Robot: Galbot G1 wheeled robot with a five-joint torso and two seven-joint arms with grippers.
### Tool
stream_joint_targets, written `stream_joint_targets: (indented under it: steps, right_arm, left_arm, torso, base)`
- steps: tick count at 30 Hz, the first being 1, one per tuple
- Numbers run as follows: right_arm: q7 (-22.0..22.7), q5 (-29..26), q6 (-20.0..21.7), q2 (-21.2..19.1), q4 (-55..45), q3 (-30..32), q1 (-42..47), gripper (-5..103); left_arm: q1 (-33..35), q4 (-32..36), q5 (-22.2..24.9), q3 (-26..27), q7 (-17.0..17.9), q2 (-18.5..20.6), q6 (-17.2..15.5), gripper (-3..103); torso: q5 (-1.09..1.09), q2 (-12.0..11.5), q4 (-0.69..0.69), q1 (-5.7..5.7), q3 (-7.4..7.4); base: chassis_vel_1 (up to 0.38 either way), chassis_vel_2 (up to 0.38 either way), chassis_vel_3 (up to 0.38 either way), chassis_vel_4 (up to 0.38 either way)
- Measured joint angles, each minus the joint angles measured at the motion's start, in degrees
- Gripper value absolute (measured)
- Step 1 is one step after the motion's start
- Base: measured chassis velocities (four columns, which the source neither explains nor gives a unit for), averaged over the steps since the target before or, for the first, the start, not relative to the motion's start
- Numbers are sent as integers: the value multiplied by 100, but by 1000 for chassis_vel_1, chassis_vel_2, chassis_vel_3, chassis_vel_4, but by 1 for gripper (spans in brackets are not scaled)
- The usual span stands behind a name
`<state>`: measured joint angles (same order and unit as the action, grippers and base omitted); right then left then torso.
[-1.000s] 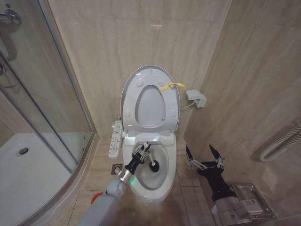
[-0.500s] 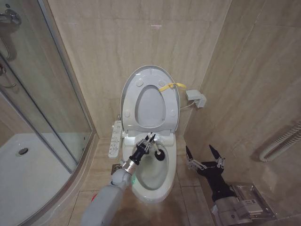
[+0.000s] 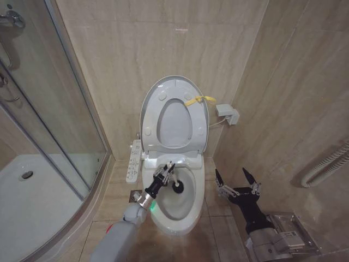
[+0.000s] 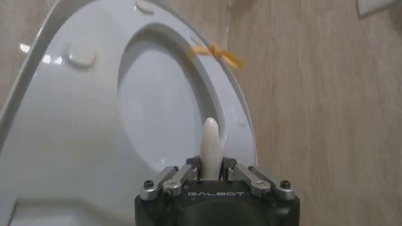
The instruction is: Open the toilet lid, clean the toilet bowl with a toilet brush, close the toilet lid, and flush.
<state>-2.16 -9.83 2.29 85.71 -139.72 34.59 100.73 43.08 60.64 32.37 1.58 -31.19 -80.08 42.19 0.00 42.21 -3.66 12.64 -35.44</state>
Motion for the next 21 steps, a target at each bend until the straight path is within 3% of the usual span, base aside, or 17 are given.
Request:
stream_joint_targets:
  steps: [7, 13, 21]
  right_arm:
    - [0, 0, 0, 0, 0, 0, 0, 100]
    - [0, 0, 0, 0, 0, 0, 0, 100]
    - [0, 0, 0, 0, 0, 0, 0, 100]
  left_arm:
    - [-37, -395, 263, -103, 180, -295, 130, 21]
    - [168, -693, 409, -108, 129, -271, 298, 21]
    - [-1, -412, 416, -25, 245, -276, 241, 21]
  torso:
    - [-1, 0, -1, 0, 0]
    - [-1, 0, 2, 0, 0]
    - [0, 0, -1, 0, 0]
  base:
    - [0, 0, 0, 0]
    - [0, 0, 0, 0]
    - [0, 0, 0, 0]
